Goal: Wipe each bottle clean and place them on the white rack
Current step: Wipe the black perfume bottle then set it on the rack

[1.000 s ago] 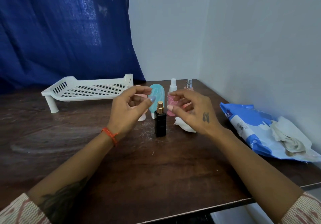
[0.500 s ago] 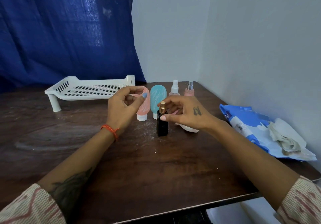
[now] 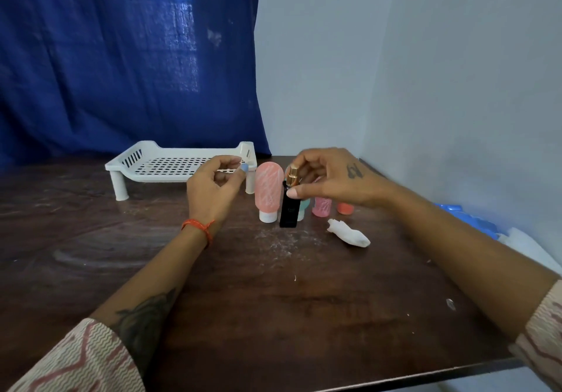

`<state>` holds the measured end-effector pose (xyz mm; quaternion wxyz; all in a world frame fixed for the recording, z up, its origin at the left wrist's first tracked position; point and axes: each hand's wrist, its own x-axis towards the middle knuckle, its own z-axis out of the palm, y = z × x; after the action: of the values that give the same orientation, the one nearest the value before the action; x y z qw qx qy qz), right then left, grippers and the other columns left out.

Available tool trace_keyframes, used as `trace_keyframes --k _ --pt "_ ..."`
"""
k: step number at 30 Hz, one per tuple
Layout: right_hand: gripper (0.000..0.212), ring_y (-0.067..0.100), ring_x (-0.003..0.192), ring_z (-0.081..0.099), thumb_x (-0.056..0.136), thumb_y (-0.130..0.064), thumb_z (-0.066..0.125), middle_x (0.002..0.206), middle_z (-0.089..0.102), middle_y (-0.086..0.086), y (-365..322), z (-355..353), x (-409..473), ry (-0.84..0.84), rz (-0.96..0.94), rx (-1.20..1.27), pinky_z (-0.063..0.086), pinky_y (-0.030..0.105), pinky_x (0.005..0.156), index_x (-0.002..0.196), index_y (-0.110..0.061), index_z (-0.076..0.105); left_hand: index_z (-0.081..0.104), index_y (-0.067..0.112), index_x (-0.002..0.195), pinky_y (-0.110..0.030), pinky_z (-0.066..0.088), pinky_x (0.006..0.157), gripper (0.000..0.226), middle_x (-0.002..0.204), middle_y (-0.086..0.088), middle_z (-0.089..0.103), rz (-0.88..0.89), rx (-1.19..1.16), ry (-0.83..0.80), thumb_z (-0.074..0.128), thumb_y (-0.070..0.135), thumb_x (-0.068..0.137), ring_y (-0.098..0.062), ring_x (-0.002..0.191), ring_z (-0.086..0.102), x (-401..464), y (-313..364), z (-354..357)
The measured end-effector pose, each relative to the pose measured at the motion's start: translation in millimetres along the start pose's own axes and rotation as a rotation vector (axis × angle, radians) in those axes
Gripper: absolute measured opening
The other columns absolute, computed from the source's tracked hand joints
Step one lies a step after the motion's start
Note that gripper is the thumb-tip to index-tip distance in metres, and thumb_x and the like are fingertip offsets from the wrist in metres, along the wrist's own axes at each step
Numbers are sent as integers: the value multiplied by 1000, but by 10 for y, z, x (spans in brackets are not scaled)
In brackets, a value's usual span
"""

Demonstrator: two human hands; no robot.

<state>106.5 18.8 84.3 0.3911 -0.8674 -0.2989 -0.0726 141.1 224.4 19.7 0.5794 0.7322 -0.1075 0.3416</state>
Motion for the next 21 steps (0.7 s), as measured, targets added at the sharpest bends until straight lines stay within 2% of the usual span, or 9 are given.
trace_keyframes --k 3,7,10,15,21 --pt "20 12 79 68 74 -12 77 89 70 5 -167 -68 197 -32 -26 45 53 21 70 90 -12 65 66 13 104 -2 42 66 19 104 0 65 -34 16 56 67 21 86 -2 76 54 66 -52 -78" --pt "19 19 80 68 75 -12 75 89 68 10 -321 -115 520 -55 -67 45 57 31 74 90 -11 64 65 12 107 1 40 66 24 108 -2 64 -31 42 123 67 22 85 8 72 56 143 -128 -138" --pt "19 15 77 67 76 -10 75 88 67 11 -354 -107 778 -51 -80 44 57 31 74 91 -9 63 63 10 112 2 40 64 30 112 -4 62 -27 71 159 67 24 86 1 76 55 149 -190 -142" --pt "26 17 79 65 76 -6 75 90 67 11 -247 -82 1230 -10 -59 -21 57 33 76 97 -4 61 61 9 115 1 42 67 35 116 -6 60 2 85 195 69 22 84 -10 86 57 151 -309 -132" --pt "28 28 91 64 75 -8 76 100 65 16 70 29 1727 -32 -19 -184 55 40 83 94 -10 57 59 11 120 -2 44 68 39 121 -2 58 -82 52 216 68 23 85 -3 86 58 188 -390 -78"
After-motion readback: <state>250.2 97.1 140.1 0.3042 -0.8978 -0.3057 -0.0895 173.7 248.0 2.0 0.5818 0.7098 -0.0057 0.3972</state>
